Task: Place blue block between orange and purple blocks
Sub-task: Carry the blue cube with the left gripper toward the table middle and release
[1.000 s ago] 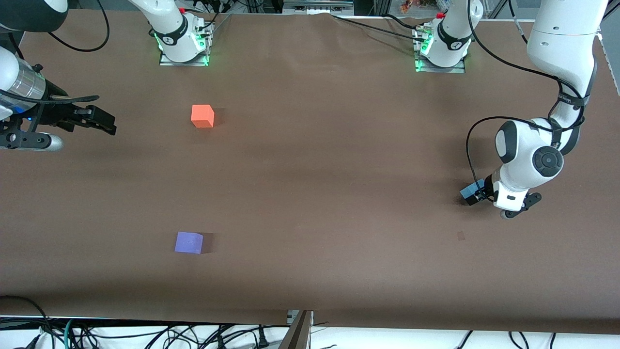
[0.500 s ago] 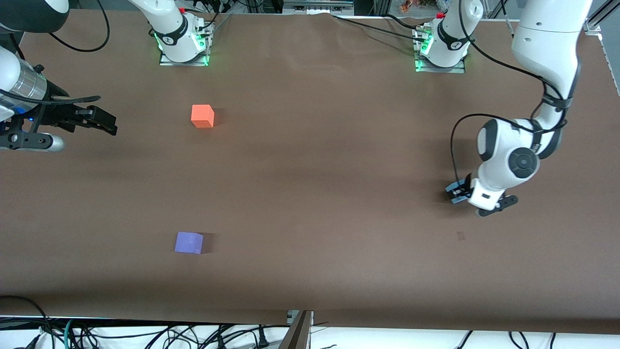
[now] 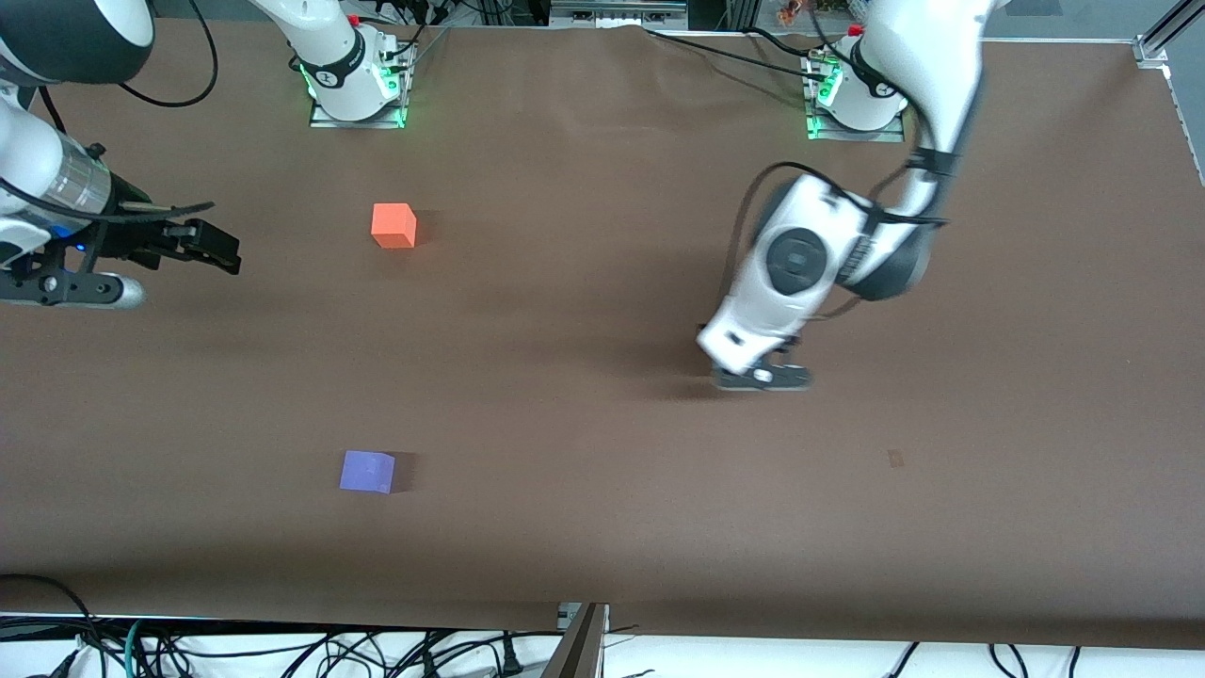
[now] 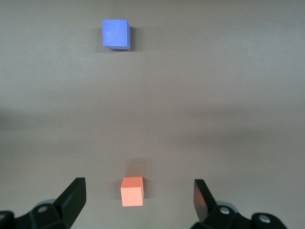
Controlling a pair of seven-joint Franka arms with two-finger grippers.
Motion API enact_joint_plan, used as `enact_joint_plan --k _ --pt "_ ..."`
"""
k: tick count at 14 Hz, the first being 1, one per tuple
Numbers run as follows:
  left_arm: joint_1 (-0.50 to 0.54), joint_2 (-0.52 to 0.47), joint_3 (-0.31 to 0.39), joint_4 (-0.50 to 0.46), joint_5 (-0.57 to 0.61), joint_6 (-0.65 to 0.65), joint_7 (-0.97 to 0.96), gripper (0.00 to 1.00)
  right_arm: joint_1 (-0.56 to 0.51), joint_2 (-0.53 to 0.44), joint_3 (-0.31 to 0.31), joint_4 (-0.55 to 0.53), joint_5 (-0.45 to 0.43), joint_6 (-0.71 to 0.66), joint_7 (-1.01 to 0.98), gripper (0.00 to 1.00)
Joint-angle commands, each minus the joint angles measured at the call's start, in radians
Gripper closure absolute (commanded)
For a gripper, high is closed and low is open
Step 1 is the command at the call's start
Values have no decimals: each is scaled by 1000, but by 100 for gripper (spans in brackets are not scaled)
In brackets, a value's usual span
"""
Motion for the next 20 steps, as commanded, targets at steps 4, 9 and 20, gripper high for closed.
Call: enact_joint_plan --k 4,9,20 --pt "-168 295 19 403 -121 -15 -110 65 31 26 1 -7 9 25 -16 0" --pt "-285 454 21 554 -119 147 -285 65 34 59 1 -4 15 33 -19 0" --pt "-256 325 59 538 -99 -39 -328 0 36 57 1 -11 19 30 -17 0"
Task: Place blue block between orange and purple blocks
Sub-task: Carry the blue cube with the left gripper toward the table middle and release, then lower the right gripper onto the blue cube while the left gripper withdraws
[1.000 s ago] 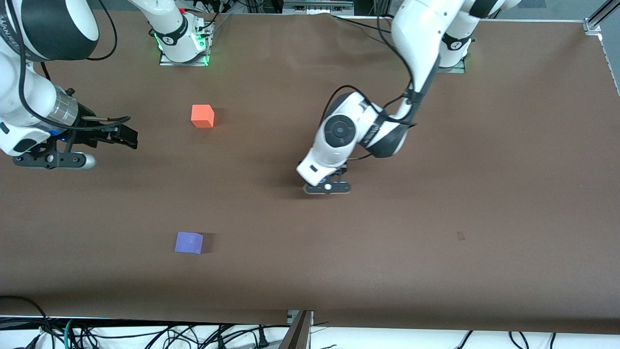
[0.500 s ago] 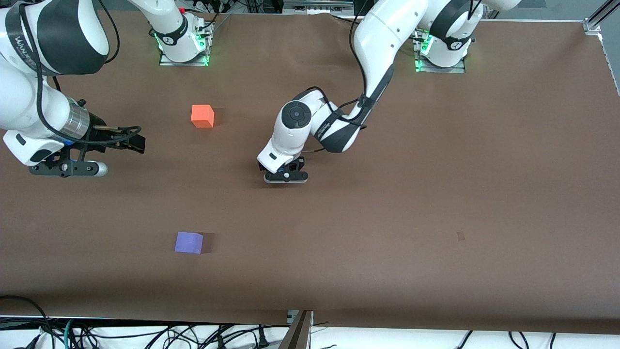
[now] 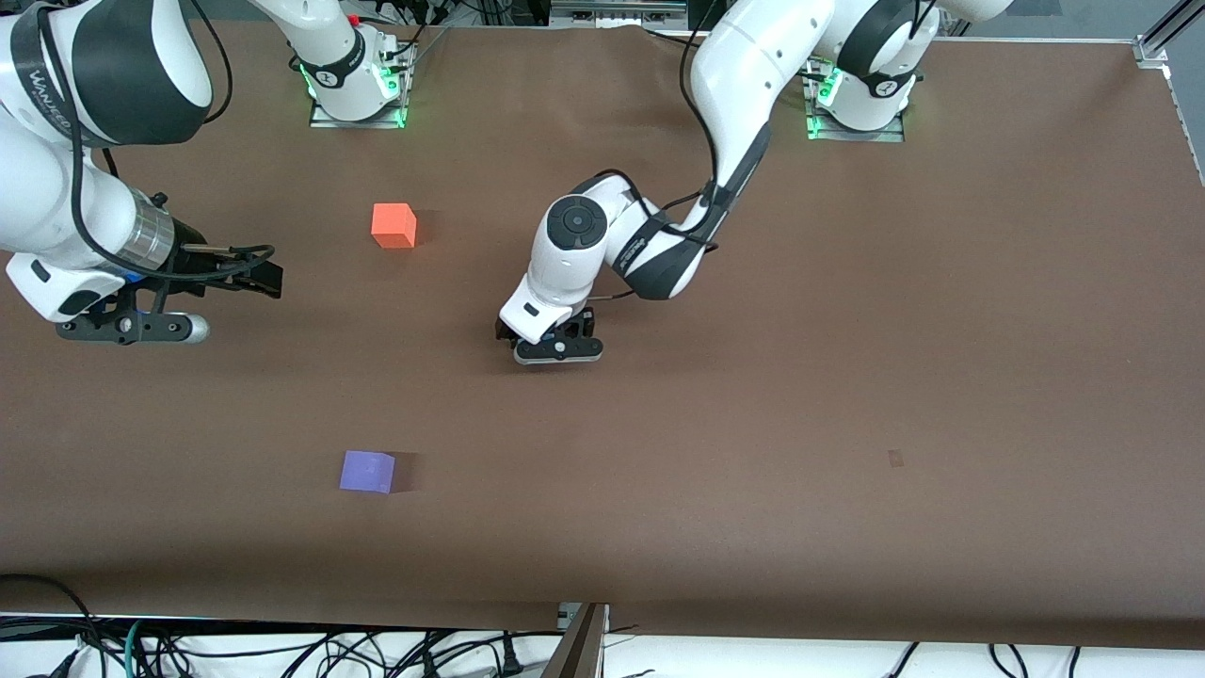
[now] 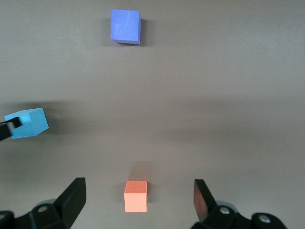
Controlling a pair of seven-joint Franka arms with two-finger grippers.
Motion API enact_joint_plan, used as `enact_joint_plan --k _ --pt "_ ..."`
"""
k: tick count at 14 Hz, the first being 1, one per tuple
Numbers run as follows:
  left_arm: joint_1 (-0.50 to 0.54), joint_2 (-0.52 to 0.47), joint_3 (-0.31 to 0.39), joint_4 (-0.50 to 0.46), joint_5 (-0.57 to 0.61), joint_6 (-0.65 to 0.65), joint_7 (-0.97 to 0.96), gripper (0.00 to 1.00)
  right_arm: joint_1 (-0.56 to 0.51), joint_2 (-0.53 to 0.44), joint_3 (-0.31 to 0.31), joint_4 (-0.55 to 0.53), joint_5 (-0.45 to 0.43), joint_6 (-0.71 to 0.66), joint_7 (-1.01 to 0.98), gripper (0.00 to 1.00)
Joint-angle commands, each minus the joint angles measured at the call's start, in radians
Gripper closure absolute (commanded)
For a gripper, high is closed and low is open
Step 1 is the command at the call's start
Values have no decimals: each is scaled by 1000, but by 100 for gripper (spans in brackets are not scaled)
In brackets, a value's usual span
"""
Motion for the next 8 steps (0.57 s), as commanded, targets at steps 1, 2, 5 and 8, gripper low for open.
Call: enact_joint_plan --k 1,2,5,8 --pt "62 -120 9 -24 -2 -177 -1 0 1 -10 -1 -15 28 -2 -17 0" --pt "97 -146 9 -24 -3 -234 -4 0 2 -10 1 -20 31 1 -17 0" --pt "251 -223 -10 -23 -10 -436 20 0 51 35 10 -23 33 31 -7 0" --pt "312 -368 15 -76 25 -627 161 0 120 102 12 -22 33 92 62 0"
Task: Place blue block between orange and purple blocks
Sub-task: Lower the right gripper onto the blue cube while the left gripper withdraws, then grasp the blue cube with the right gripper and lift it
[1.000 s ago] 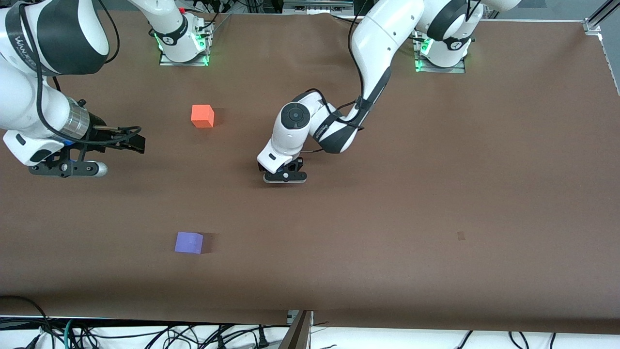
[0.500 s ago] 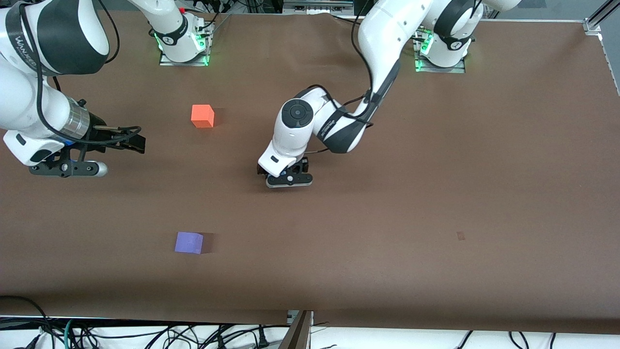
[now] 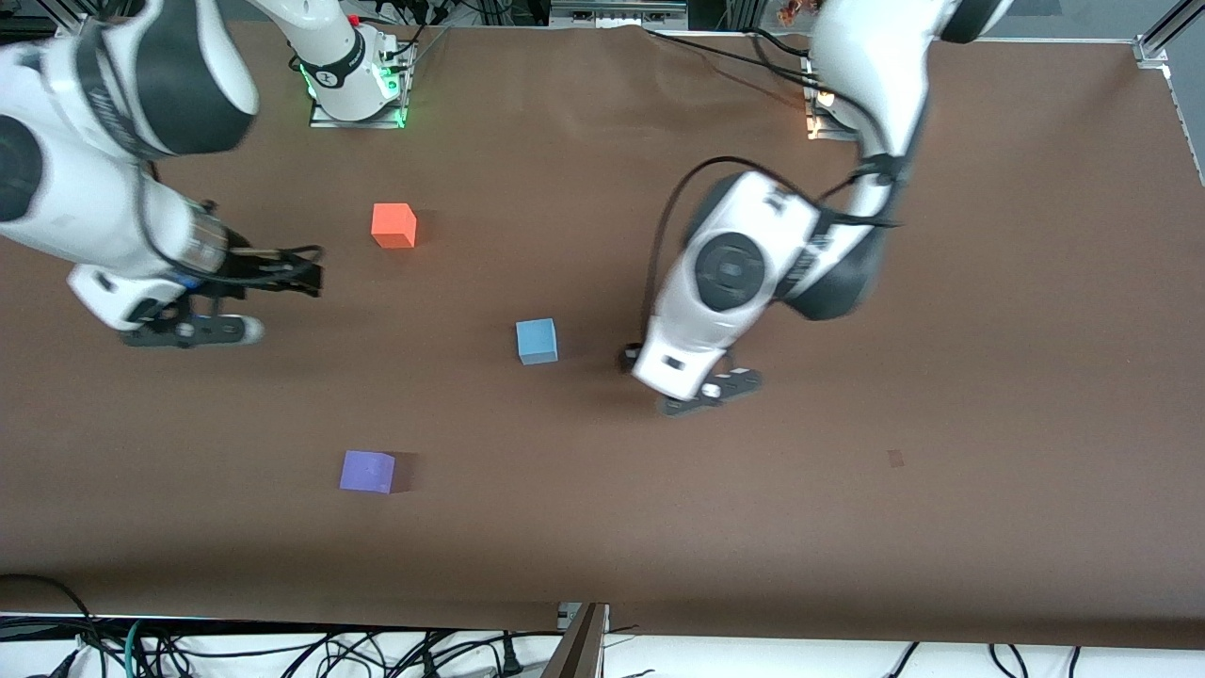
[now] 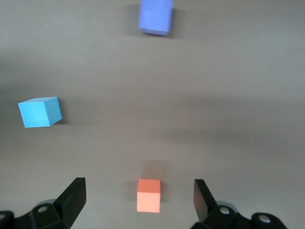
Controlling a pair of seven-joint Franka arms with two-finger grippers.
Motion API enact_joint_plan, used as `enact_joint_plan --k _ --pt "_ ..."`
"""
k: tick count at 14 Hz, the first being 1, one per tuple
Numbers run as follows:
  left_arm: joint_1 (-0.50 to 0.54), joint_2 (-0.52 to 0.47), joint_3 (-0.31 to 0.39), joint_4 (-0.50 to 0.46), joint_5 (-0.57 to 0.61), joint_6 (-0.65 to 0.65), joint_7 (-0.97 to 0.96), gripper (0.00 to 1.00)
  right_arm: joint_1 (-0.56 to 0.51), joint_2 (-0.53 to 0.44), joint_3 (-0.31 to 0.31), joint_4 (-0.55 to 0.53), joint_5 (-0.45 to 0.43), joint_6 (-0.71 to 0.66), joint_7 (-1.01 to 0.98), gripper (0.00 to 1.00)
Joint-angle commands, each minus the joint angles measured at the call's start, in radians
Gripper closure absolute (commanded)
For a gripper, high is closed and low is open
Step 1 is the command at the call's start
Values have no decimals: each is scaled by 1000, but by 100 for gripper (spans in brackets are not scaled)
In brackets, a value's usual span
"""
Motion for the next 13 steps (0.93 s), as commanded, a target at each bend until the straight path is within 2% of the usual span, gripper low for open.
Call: enact_joint_plan --k 1,4,6,8,10,13 --pt "75 -172 -2 -129 28 -111 102 0 53 61 2 2 17 61 80 0" --pt "229 -369 0 -307 31 -148 277 0 138 138 1 2 23 144 155 0" --pt "301 -462 -2 -359 52 -171 343 0 208 187 1 3 21 217 259 0" --pt "323 -531 -3 -407 94 -228 358 0 273 244 1 3 18 288 272 0" --pt "332 -610 -6 -505 158 -181 375 0 310 299 1 3 17 349 274 0" --pt "358 -635 -6 -554 176 -144 415 0 348 376 1 2 20 441 281 0"
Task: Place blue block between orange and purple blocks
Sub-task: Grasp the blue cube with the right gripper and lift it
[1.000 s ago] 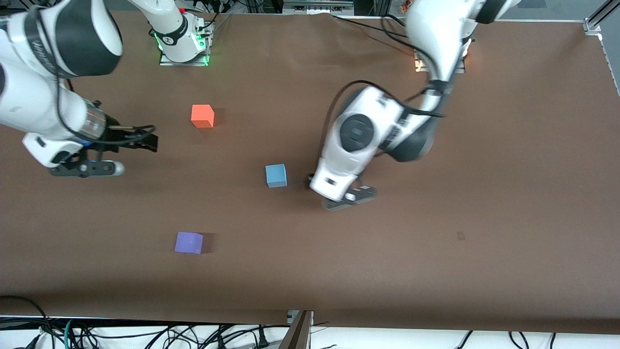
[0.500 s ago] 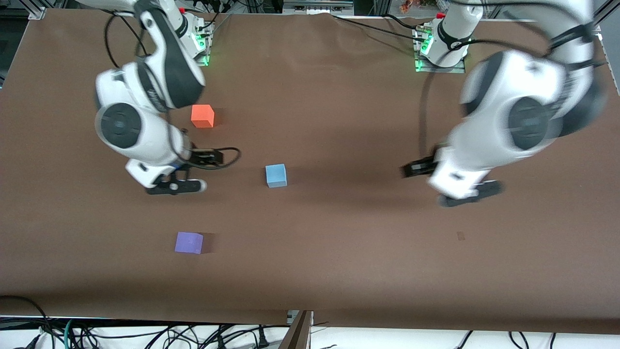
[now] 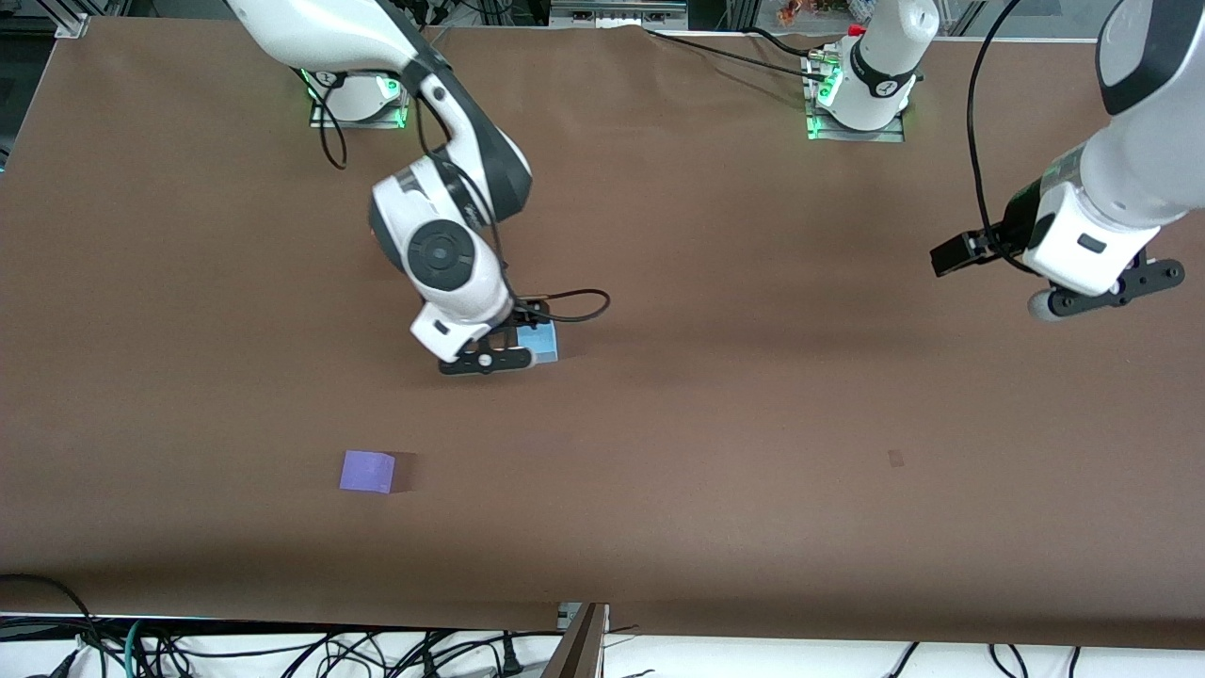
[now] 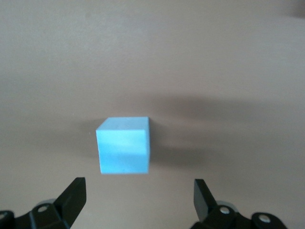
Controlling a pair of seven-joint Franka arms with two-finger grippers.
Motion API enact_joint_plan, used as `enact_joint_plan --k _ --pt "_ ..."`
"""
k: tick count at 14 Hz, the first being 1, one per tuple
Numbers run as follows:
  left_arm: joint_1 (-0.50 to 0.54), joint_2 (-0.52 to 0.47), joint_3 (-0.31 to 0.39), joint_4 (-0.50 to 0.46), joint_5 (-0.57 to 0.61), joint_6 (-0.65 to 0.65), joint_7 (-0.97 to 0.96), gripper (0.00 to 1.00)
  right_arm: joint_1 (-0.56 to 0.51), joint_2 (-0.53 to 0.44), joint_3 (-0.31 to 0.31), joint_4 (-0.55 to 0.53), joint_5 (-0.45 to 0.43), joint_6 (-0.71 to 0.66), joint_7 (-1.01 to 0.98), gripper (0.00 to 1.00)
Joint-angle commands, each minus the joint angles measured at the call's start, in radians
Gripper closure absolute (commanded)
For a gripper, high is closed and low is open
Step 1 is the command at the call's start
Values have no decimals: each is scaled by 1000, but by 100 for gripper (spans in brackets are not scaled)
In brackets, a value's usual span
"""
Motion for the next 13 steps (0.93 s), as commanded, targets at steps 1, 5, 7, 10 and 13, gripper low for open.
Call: enact_joint_plan --k 1,5,7,10,13 --pt "39 -41 -8 -90 30 73 74 0 30 60 -8 9 4 65 31 0" --pt "56 -57 -8 -138 30 120 101 0 47 86 -8 -46 1 163 78 0" --pt "70 -55 -8 -138 30 133 102 0 49 86 -8 -87 1 205 78 0" --pt "110 -53 -8 -137 13 140 102 0 50 86 -7 -106 -4 219 76 0" --pt "122 -53 -8 -127 0 140 102 0 49 86 -7 -118 -1 259 78 35"
